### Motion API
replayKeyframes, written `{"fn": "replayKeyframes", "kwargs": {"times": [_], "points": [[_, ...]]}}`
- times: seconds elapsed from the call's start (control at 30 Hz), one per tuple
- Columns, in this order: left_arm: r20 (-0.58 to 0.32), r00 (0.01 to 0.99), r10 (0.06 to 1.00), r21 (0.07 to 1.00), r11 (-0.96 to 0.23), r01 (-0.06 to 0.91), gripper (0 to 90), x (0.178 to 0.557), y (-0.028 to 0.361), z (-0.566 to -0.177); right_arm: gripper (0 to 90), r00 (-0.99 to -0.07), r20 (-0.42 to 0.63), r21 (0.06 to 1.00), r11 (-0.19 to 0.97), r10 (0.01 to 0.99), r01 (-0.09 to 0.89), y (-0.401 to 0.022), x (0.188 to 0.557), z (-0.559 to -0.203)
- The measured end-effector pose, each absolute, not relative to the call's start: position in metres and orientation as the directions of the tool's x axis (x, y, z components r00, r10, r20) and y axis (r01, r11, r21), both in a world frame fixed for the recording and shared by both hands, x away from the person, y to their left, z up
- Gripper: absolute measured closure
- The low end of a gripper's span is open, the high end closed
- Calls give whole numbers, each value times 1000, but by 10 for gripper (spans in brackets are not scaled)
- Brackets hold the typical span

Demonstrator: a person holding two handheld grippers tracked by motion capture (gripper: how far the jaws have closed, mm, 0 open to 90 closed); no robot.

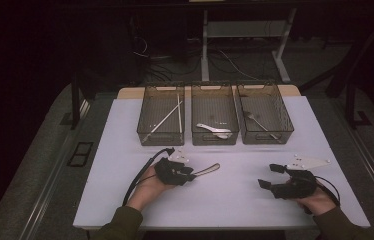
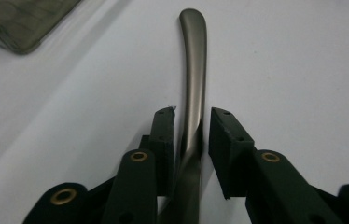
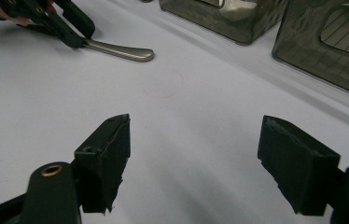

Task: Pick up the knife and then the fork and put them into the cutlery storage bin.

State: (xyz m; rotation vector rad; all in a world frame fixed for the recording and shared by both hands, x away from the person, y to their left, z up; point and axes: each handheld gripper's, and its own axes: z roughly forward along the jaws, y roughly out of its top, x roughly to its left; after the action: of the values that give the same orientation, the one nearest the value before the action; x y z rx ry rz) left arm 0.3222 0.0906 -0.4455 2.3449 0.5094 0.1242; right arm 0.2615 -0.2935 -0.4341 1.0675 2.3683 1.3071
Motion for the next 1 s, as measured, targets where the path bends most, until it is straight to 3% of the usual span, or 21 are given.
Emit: {"fn": "replayKeyframes", "kwargs": {"times": [0.17,0.5,0.9,1.0], "points": [[-21,932,362,672,-685,281,787,321,89,-445,254,-706,140,807,334,694,487,-293,261,-434],[-11,935,355,668,-693,271,796,321,89,-444,243,-720,148,809,337,678,483,-294,262,-434],[-10,958,287,677,-703,217,796,310,85,-429,234,-812,103,806,430,574,407,-288,265,-420],[-9,964,265,679,-706,201,796,306,82,-425,196,-839,110,777,480,533,407,-285,269,-412]]}}
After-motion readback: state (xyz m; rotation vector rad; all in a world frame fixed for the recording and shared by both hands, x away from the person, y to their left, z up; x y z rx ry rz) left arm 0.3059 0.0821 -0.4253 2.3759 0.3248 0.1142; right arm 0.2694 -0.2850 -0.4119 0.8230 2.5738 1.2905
